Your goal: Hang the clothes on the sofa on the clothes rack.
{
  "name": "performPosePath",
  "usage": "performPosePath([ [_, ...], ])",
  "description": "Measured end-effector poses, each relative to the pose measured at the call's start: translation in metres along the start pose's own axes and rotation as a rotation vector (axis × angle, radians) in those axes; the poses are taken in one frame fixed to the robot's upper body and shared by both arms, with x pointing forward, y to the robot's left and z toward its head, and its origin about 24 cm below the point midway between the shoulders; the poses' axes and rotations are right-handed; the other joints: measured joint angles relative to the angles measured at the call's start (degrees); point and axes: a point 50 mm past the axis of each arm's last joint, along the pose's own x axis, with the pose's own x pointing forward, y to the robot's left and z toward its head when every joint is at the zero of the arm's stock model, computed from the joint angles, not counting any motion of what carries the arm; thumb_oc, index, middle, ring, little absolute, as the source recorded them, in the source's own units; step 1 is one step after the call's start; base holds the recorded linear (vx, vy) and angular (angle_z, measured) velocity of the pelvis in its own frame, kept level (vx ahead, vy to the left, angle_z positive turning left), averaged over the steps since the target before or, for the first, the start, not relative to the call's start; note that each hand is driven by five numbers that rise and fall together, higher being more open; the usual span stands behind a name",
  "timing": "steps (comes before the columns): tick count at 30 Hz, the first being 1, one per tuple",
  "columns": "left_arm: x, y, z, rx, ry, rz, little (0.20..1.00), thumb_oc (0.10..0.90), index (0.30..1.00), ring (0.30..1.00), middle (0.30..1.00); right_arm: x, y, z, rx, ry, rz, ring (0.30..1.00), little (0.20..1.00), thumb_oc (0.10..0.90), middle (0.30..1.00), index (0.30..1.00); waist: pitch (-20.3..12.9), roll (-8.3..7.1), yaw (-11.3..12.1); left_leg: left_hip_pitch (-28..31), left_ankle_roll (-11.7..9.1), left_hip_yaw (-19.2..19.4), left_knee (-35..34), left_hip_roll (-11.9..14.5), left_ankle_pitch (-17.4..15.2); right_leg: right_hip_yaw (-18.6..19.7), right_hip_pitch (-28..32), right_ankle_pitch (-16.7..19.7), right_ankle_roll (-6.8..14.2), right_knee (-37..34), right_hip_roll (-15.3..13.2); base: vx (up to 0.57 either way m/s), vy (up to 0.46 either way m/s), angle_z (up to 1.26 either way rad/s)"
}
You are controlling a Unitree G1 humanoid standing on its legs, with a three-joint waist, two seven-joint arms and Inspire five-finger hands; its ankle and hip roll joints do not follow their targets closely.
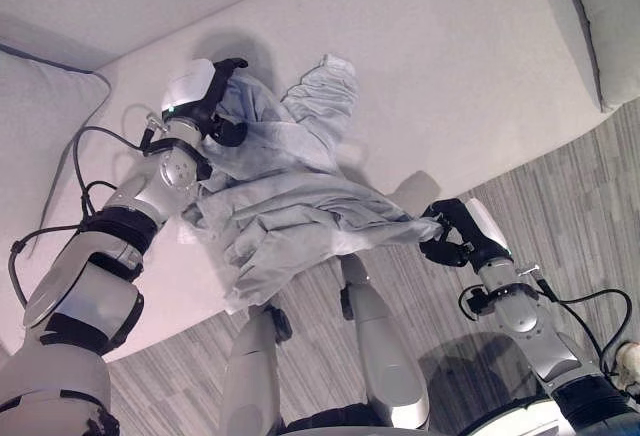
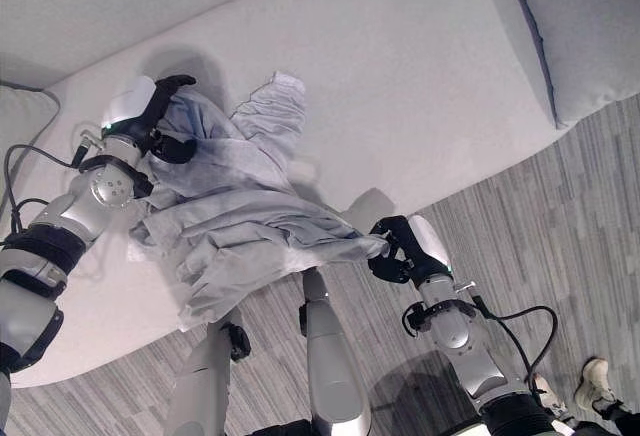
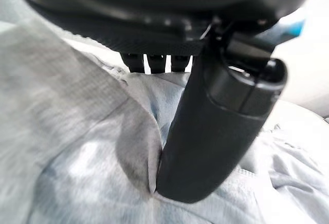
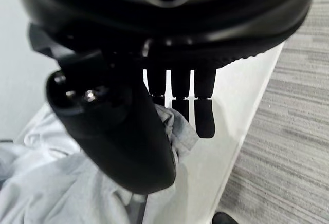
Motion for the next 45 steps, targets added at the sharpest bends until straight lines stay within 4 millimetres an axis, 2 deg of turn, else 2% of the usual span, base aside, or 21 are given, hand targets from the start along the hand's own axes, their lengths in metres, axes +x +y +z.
performPosePath([
  [5,-0.007,-0.006,-0.004,-0.032,0.009,0.002,0.300,0.400,0.300,0.300,0.300,0.001,0.000,0.001,0.002,0.000,-0.002,0.300,0.300,0.400,0.300,0.300,0.00,0.01,0.21,1.28,-0.05,-0.11,0.02,0.00,0.05,-0.11,1.37,0.03,-0.05,-0.06,-0.08,0.03,-0.033,0.00],
  [8,-0.030,-0.023,-0.009,-0.125,0.015,0.003,0.300,0.400,0.300,0.300,0.300,0.000,0.000,-0.001,-0.002,0.009,-0.008,0.300,0.300,0.400,0.300,0.300,0.00,-0.01,0.99,4.81,-0.46,-0.32,0.02,0.01,0.35,-0.41,4.81,0.01,-0.08,-0.14,-0.19,0.06,-0.040,-0.03],
  [10,-0.057,-0.032,-0.012,-0.211,0.000,0.012,0.300,0.400,0.300,0.300,0.300,0.007,-0.005,0.002,-0.015,0.010,-0.030,0.300,0.300,0.400,0.300,0.300,-0.07,0.26,2.66,8.66,-0.51,-1.54,0.01,-0.03,0.32,-1.51,9.51,-0.59,-0.83,-1.13,-0.51,0.08,-0.053,0.08],
  [14,-0.096,-0.036,-0.016,-0.313,0.002,0.038,0.300,0.400,0.300,0.300,0.300,0.014,-0.026,0.001,-0.058,0.025,-0.109,0.300,0.300,0.400,0.300,0.300,-0.68,2.34,6.96,13.43,-1.42,-3.45,0.01,0.90,-0.15,-3.20,15.23,-1.43,-1.92,-1.24,0.33,0.07,-0.070,0.24],
  [16,-0.109,-0.042,-0.020,-0.397,0.039,0.060,0.300,0.400,0.300,0.300,0.300,0.008,-0.046,-0.008,-0.092,0.068,-0.165,0.300,0.300,0.400,0.300,0.300,-3.30,5.65,8.61,13.90,-2.56,-5.52,-0.02,1.47,-1.11,-5.56,16.94,-2.36,-2.10,-1.15,0.87,0.03,-0.111,0.56],
  [18,-0.123,-0.032,-0.026,-0.425,0.067,0.111,0.300,0.400,0.300,0.300,0.300,0.011,-0.063,-0.005,-0.113,0.061,-0.197,0.300,0.300,0.400,0.300,0.300,-3.69,6.71,10.98,15.47,-3.12,-6.60,-0.05,1.54,-1.67,-6.44,18.85,-2.50,-2.29,-0.77,0.87,0.05,-0.177,0.39],
  [19,-0.132,-0.027,-0.032,-0.461,0.094,0.149,0.300,0.400,0.300,0.300,0.300,0.007,-0.074,-0.009,-0.138,0.083,-0.220,0.300,0.300,0.400,0.300,0.300,-4.68,8.05,12.65,16.63,-2.91,-8.31,-0.08,1.56,-1.90,-8.11,21.07,-3.04,-2.44,-0.70,0.94,0.00,-0.152,0.45],
  [24,-0.163,-0.013,-0.058,-0.444,0.194,0.226,0.300,0.400,0.300,0.300,0.300,-0.001,-0.093,-0.015,-0.208,0.115,-0.217,0.300,0.300,0.400,0.300,0.300,-11.70,10.09,16.94,18.32,-2.91,-12.79,0.05,1.88,-2.57,-13.07,23.74,-7.44,-3.39,4.09,1.23,-0.03,-0.134,0.58],
  [28,-0.179,-0.003,-0.061,-0.439,0.200,0.274,0.300,0.400,0.300,0.300,0.300,-0.003,-0.106,-0.012,-0.237,0.101,-0.229,0.300,0.300,0.400,0.300,0.300,-16.18,9.28,19.20,19.75,-4.56,-19.33,1.90,1.42,-3.00,-19.13,28.24,-11.87,-3.43,6.31,1.21,-0.13,-0.069,0.86],
  [29,-0.181,0.002,-0.065,-0.426,0.209,0.293,0.300,0.400,0.300,0.300,0.300,-0.001,-0.111,-0.008,-0.240,0.076,-0.246,0.300,0.300,0.400,0.300,0.300,-17.06,9.14,21.11,20.11,-4.69,-20.81,2.00,1.47,-2.39,-20.66,29.43,-12.80,-3.98,7.19,1.46,-0.18,0.029,0.66],
  [31,-0.184,0.008,-0.069,-0.412,0.221,0.320,0.300,0.400,0.300,0.300,0.300,0.004,-0.119,-0.001,-0.259,0.046,-0.262,0.300,0.300,0.400,0.300,0.300,-17.83,9.06,22.40,20.71,-5.16,-21.34,1.74,1.97,-2.76,-22.34,29.87,-14.16,-4.50,8.81,1.08,-0.14,0.042,0.50],
  [34,-0.185,0.023,-0.076,-0.371,0.233,0.384,0.300,0.400,0.300,0.300,0.300,0.016,-0.133,0.023,-0.289,-0.058,-0.298,0.300,0.300,0.400,0.300,0.300,-18.01,8.92,25.30,21.43,-3.39,-19.29,2.82,2.56,-5.42,-24.26,29.95,-18.01,-5.78,15.22,-0.59,-0.16,0.136,0.33],
  [35,-0.185,0.023,-0.076,-0.371,0.233,0.384,0.300,0.400,0.300,0.300,0.300,0.016,-0.133,0.023,-0.289,-0.059,-0.298,0.300,0.300,0.400,0.300,0.300,-18.02,8.90,25.29,21.44,-3.39,-19.25,2.80,2.58,-5.45,-24.30,29.95,-18.03,-5.80,15.26,-0.61,-0.06,0.104,0.49],
  [36,-0.185,0.027,-0.077,-0.353,0.225,0.391,0.300,0.400,0.300,0.300,0.300,0.017,-0.134,0.027,-0.294,-0.075,-0.299,0.300,0.300,0.400,0.300,0.300,-18.41,7.66,24.68,21.28,-2.27,-16.08,3.42,2.77,-8.23,-24.63,29.75,-18.74,-6.05,16.21,-1.95,-0.13,0.262,0.67],
  [37,-0.185,0.037,-0.079,-0.288,0.214,0.400,0.300,0.400,0.300,0.300,0.300,0.017,-0.131,0.030,-0.294,-0.095,-0.289,0.300,0.300,0.400,0.300,0.300,-18.81,3.21,24.81,21.29,0.42,-10.68,8.40,2.24,-7.93,-25.93,30.74,-19.22,-6.21,15.94,-6.34,-0.14,0.301,0.77],
  [38,-0.184,0.041,-0.079,-0.262,0.206,0.399,0.300,0.400,0.300,0.300,0.300,0.017,-0.132,0.030,-0.300,-0.097,-0.289,0.300,0.300,0.400,0.300,0.300,-19.35,2.15,25.06,22.06,-2.02,-10.51,10.79,2.95,-8.32,-26.72,31.29,-19.02,-6.10,15.86,-7.78,-0.20,0.451,0.59],
  [39,-0.183,0.045,-0.079,-0.240,0.196,0.396,0.300,0.400,0.300,0.300,0.300,0.018,-0.134,0.032,-0.305,-0.102,-0.293,0.300,0.300,0.400,0.300,0.300,-19.33,1.86,24.69,22.62,-3.33,-10.28,12.69,4.08,-8.57,-27.21,32.43,-18.79,-5.73,15.43,-8.08,-0.13,0.390,0.46],
  [40,-0.180,0.058,-0.079,-0.190,0.167,0.405,0.300,0.400,0.300,0.300,0.300,0.023,-0.140,0.041,-0.307,-0.132,-0.316,0.300,0.300,0.400,0.300,0.300,-19.94,2.09,23.38,24.81,-5.70,-10.84,14.48,6.85,-8.00,-28.06,33.82,-18.39,-5.09,14.91,-8.39,-0.12,0.425,0.43],
  [41,-0.179,0.063,-0.078,-0.174,0.151,0.421,0.300,0.400,0.300,0.300,0.300,0.025,-0.145,0.047,-0.313,-0.152,-0.330,0.300,0.300,0.400,0.300,0.300,-20.53,2.75,22.69,25.49,-6.85,-11.19,14.40,8.06,-8.26,-28.36,33.88,-18.18,-4.62,14.98,-8.35,-0.15,0.611,0.51],
  [42,-0.176,0.069,-0.075,-0.161,0.121,0.451,0.300,0.400,0.300,0.300,0.300,0.026,-0.156,0.058,-0.351,-0.187,-0.353,0.300,0.300,0.400,0.300,0.300,-21.73,4.68,21.58,26.92,-7.32,-12.42,11.20,8.95,-5.03,-28.49,33.65,-17.59,-3.49,15.32,-8.69,-0.11,0.474,0.37],
  [45,-0.164,0.079,-0.070,-0.128,0.076,0.493,0.300,0.400,0.300,0.300,0.300,0.026,-0.166,0.065,-0.377,-0.211,-0.390,0.300,0.300,0.400,0.300,0.300,-22.39,4.15,19.86,28.78,-6.80,-11.74,6.02,4.63,-5.01,-29.24,32.67,-15.70,-0.39,17.61,-13.39,-0.13,0.441,0.41],
])
